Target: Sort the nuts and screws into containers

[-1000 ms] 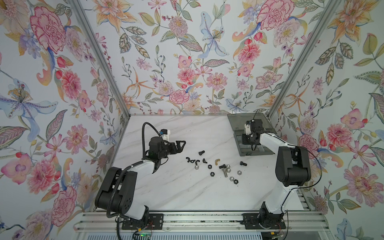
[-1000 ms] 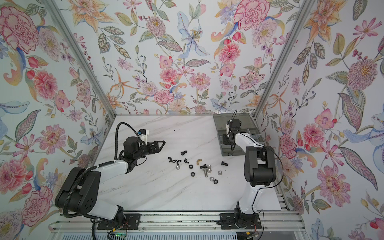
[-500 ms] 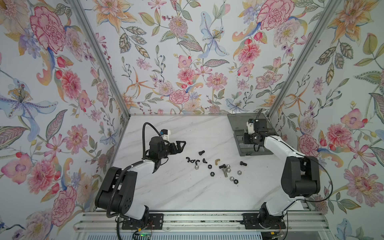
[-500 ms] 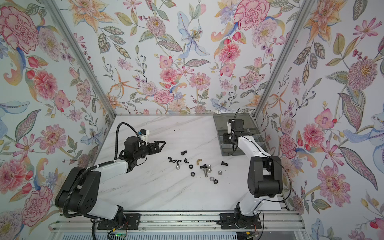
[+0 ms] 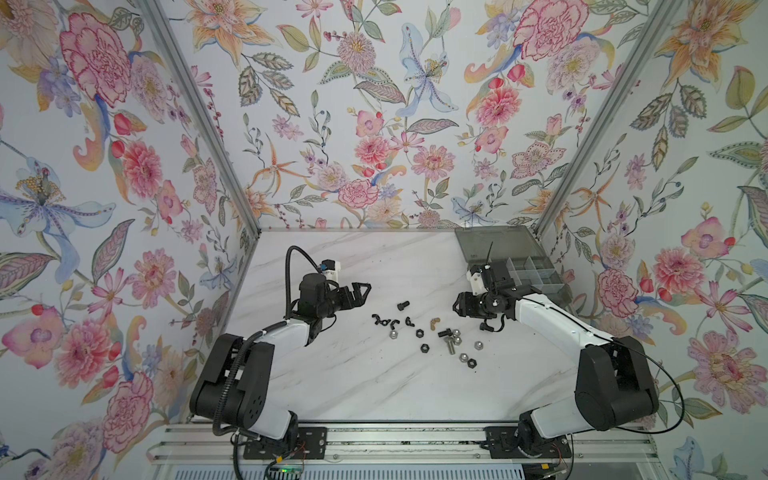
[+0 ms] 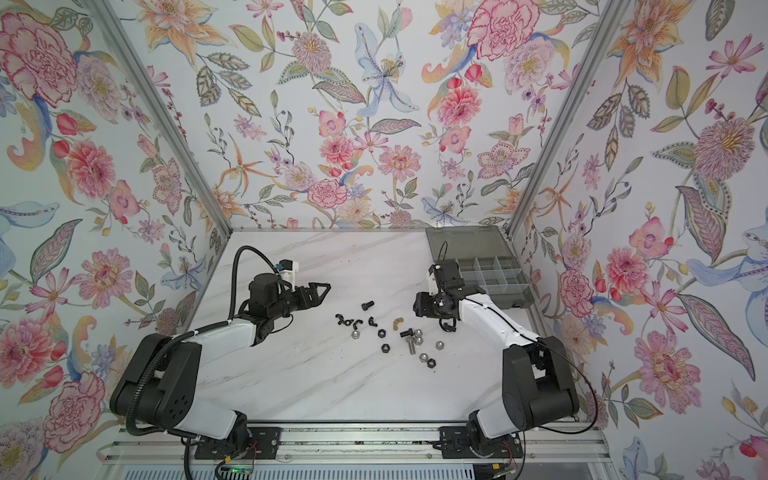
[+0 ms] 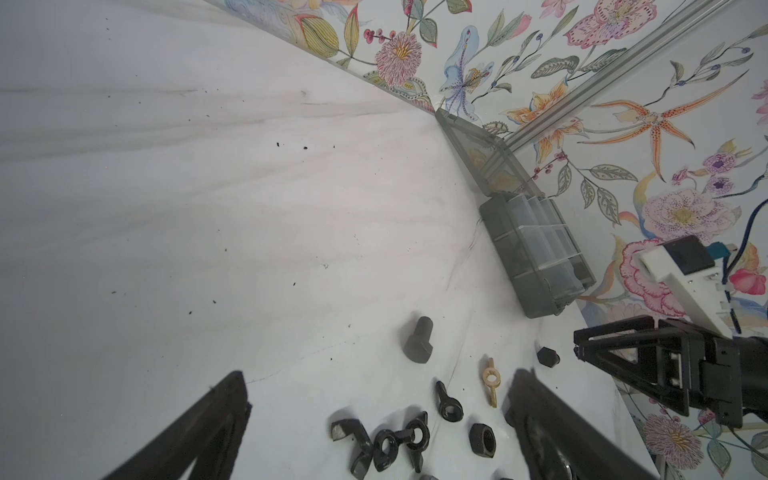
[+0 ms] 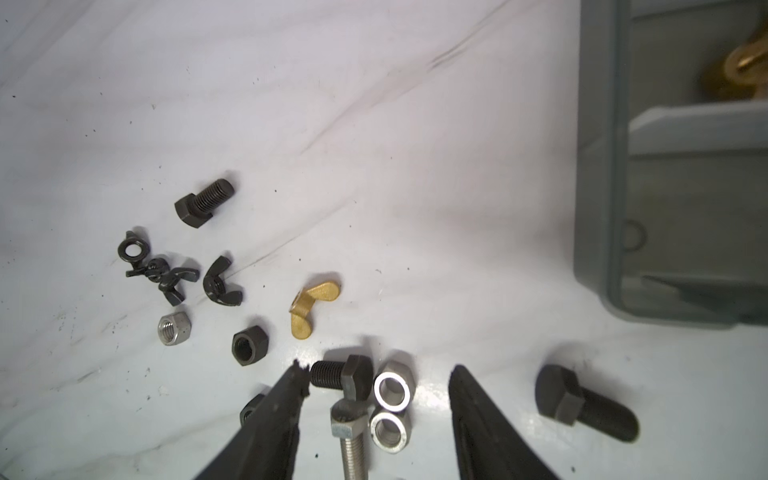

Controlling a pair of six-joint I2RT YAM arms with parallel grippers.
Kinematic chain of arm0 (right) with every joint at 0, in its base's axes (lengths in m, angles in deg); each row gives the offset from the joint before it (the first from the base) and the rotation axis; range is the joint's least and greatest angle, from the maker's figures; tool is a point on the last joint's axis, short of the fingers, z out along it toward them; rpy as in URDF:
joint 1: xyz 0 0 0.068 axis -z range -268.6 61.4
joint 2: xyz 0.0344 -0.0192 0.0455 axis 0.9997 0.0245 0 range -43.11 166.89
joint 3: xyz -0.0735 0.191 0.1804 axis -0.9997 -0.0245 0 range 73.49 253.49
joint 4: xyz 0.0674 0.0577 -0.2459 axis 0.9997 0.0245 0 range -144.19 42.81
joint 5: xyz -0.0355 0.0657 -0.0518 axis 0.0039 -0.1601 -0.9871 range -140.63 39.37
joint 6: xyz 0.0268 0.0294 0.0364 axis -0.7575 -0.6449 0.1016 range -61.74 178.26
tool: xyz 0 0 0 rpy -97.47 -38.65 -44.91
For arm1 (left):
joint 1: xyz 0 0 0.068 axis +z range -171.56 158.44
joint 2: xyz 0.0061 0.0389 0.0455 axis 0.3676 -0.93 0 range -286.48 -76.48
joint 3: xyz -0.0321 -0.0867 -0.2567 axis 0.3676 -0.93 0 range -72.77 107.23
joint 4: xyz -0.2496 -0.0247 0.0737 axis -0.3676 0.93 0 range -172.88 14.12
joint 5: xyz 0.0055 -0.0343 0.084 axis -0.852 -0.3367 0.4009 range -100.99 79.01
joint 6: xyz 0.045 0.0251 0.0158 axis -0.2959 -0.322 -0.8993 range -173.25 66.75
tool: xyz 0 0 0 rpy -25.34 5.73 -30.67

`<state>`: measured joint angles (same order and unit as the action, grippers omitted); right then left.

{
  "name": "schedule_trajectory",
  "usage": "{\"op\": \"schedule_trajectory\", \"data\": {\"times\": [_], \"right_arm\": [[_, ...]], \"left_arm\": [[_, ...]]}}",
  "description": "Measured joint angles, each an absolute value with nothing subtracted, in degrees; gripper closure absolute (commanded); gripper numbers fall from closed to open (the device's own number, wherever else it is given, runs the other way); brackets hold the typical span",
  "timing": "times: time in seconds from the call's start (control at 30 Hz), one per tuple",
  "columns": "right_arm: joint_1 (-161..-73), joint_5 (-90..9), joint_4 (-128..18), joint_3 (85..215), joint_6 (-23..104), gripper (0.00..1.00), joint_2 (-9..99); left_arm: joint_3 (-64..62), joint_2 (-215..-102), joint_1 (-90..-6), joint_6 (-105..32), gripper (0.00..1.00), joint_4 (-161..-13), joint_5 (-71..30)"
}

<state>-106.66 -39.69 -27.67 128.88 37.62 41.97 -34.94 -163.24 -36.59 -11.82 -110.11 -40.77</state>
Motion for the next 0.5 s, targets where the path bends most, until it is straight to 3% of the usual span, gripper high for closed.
{"op": "schedule_trajectory", "data": {"times": [0.5], "right_arm": [[-118.1,-47.8,-27.4,128.6,11.3,0.42,40.4]], "left_arm": [[-34.3,-163.3,-36.6,-11.8,0.01,-109.4,-40.8]]}}
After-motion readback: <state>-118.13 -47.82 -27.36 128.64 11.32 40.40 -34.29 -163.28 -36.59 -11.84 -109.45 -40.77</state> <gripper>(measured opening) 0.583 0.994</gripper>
